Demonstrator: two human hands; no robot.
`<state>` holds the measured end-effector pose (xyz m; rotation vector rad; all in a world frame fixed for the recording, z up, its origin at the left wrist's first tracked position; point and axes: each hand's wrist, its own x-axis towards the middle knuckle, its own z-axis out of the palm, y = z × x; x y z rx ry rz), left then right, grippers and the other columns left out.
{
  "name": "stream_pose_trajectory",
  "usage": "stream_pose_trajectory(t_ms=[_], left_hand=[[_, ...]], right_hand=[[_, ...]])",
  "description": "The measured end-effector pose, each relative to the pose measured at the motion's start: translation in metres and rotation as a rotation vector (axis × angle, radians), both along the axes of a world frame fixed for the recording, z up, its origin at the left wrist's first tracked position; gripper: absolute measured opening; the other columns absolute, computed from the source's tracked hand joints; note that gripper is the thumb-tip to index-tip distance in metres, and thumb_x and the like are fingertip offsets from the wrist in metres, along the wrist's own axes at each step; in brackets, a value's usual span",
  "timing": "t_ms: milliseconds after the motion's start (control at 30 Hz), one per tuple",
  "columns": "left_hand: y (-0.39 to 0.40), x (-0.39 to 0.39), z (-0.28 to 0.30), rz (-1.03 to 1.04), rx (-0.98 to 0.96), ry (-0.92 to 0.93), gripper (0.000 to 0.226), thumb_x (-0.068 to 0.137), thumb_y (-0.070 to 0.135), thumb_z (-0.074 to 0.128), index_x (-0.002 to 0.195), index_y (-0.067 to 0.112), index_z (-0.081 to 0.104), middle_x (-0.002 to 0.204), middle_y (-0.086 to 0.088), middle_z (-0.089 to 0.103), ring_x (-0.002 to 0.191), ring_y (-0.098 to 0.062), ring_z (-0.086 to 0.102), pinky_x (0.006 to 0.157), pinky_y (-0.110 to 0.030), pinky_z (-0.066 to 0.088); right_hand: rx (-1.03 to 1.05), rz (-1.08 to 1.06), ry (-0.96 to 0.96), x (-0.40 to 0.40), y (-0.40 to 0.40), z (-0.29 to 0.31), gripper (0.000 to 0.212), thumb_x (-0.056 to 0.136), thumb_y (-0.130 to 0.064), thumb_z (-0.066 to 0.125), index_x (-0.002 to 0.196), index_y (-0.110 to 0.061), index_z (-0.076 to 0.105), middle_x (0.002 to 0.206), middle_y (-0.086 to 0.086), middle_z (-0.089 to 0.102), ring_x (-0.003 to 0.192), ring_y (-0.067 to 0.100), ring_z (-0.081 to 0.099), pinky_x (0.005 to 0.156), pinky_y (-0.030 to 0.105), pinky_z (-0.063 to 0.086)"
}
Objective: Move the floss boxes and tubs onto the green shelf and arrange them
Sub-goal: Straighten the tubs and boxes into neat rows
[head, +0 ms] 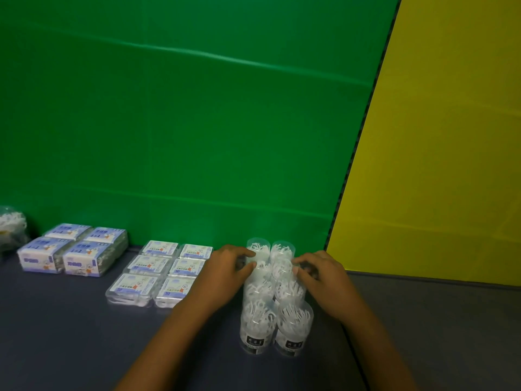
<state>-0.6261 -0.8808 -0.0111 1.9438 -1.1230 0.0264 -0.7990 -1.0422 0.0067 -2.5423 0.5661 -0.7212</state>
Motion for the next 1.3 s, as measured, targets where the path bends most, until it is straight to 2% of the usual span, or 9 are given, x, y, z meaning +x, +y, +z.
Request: stream_pose_trajectory(t_ms=[133,200,433,567,733,900,1067,1167,1300], left_hand=[[-0.011,0.010,0.003,0.042,0.017,0.024,0.039,0.091,0.038,0.059,0.128,0.023,0.060,0.111,-0.006,0.066,0.093,-0.015,0.065,0.087,-0.036,0.053],[-0.018,0.011,0.003,0.025,0.053,0.034,0.042,0.093,0.038,0.056,0.132,0.022,0.056,0.115,-0.008,0.066,0.099,-0.019,0.064,0.089,-0.037,0.052],[-0.027,0.014,-0.005,0.016,0.053,0.077,0.037,0.094,0.038,0.055,0.128,0.025,0.059,0.102,-0.010,0.069,0.089,-0.020,0.066,0.084,-0.039,0.055],[-0.019,0.012,-0.001,-0.002,0.031,0.087,0.042,0.093,0.039,0.056,0.131,0.023,0.055,0.123,-0.005,0.061,0.099,-0.015,0.063,0.090,-0.037,0.053],[0.003,-0.004,0.004,-0.003,-0.018,0.069,0.038,0.092,0.036,0.058,0.127,0.019,0.058,0.125,-0.003,0.054,0.099,-0.010,0.061,0.092,-0.030,0.051],[0.030,-0.023,0.004,0.024,-0.023,0.000,0.033,0.089,0.042,0.059,0.119,0.027,0.062,0.115,0.004,0.058,0.103,-0.010,0.059,0.094,-0.038,0.049],[0.054,-0.054,0.010,0.056,-0.017,-0.054,0.029,0.088,0.039,0.063,0.116,0.030,0.063,0.112,0.005,0.058,0.103,-0.011,0.057,0.092,-0.035,0.049],[0.066,-0.071,0.008,0.032,-0.015,-0.113,0.027,0.085,0.036,0.068,0.111,0.031,0.066,0.110,0.008,0.058,0.103,-0.009,0.056,0.089,-0.031,0.049],[0.073,-0.088,-0.003,0.025,-0.024,-0.130,0.029,0.079,0.031,0.075,0.107,0.030,0.071,0.110,0.011,0.058,0.103,-0.006,0.056,0.089,-0.028,0.050]], right_hand=[[-0.011,-0.042,0.030,0.017,-0.010,0.003,0.036,0.097,-0.039,0.056,0.129,-0.024,0.060,0.120,0.000,0.056,0.109,0.013,0.053,0.087,0.020,0.038],[0.004,-0.040,0.076,0.027,-0.012,0.002,0.042,0.098,-0.042,0.052,0.134,-0.021,0.057,0.128,0.003,0.055,0.115,0.016,0.053,0.088,0.020,0.035],[0.031,-0.050,0.098,0.035,-0.016,-0.007,0.045,0.100,-0.044,0.048,0.136,-0.017,0.057,0.130,0.005,0.054,0.117,0.017,0.053,0.092,0.022,0.037],[0.027,-0.038,0.075,0.026,-0.017,-0.003,0.046,0.099,-0.043,0.050,0.138,-0.019,0.054,0.132,0.003,0.052,0.120,0.017,0.051,0.092,0.021,0.036],[0.007,-0.010,0.013,0.008,-0.007,0.004,0.037,0.097,-0.042,0.055,0.127,-0.022,0.059,0.126,-0.002,0.054,0.115,0.012,0.051,0.096,0.025,0.041],[-0.010,0.062,0.000,-0.014,0.012,0.010,0.030,0.095,-0.039,0.058,0.122,-0.025,0.061,0.117,-0.007,0.052,0.109,0.006,0.049,0.091,0.020,0.036],[-0.022,0.146,0.036,-0.038,0.028,0.010,0.022,0.092,-0.036,0.064,0.113,-0.030,0.063,0.108,-0.008,0.053,0.103,0.007,0.049,0.079,0.008,0.033],[-0.016,0.170,0.023,-0.050,0.038,0.004,0.020,0.088,-0.035,0.069,0.108,-0.031,0.066,0.106,-0.008,0.051,0.103,0.008,0.048,0.081,0.014,0.035],[-0.025,0.164,0.015,-0.064,0.050,-0.011,0.028,0.082,-0.033,0.076,0.108,-0.033,0.064,0.105,-0.012,0.043,0.106,0.005,0.043,0.089,0.022,0.038]])
